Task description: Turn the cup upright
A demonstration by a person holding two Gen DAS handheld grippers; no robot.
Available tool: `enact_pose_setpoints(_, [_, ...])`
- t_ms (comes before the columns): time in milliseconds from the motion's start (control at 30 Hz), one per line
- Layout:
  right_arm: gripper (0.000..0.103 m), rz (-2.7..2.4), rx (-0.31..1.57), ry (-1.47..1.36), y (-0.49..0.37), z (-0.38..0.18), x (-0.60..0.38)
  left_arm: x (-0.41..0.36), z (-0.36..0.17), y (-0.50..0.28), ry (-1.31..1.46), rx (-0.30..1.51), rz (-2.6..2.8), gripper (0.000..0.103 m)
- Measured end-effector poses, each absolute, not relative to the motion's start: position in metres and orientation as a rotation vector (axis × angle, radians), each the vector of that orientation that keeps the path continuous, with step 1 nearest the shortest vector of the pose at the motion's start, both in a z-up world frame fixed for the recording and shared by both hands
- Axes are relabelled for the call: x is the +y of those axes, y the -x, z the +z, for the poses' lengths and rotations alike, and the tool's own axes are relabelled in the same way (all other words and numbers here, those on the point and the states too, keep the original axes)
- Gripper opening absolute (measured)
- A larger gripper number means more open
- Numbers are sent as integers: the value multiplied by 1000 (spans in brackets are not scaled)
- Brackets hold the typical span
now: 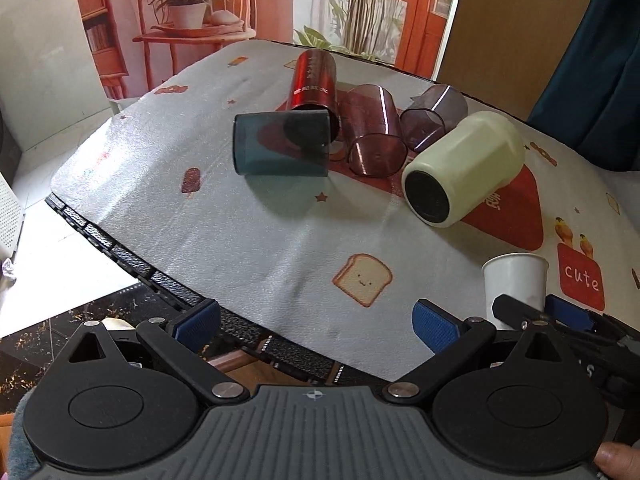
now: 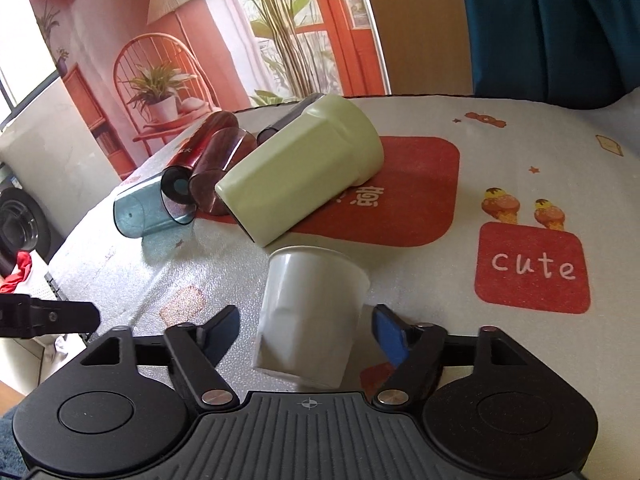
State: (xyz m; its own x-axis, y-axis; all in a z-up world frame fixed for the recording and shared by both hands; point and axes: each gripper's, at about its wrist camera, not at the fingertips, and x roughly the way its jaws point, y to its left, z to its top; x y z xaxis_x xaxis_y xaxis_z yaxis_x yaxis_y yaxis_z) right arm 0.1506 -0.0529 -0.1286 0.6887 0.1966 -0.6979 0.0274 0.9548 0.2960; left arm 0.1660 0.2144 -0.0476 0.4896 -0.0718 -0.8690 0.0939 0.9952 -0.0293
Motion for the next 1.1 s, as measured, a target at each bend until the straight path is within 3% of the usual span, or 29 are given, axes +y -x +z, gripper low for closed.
enact_pose_setpoints(267, [88,87,819,-207,-135,-120,-60,183,-55,-174,8,1076,-205,102])
enact_pose_setpoints(400, [88,67,836,-188,-129,-122,-66,157,-64,-185,14,1095,-296,100])
enact_pose_setpoints(500, [93,44,846,-175,-128,-123,-69,136,-73,-195,-10,1122,-324,88])
enact_pose_setpoints(833, [93,25,886,-101,-120,-125,-66,98,-82,-207,1,1145,-432,89])
enact_pose_setpoints(1033, [93,31,896,-89,-120,-126,-62,95,-98,-215,49,1207,-468,79])
enact_pose_setpoints(1100, [93,29,902,-90,-120,-127,-62,95,-99,-215,71,1207,-492,67])
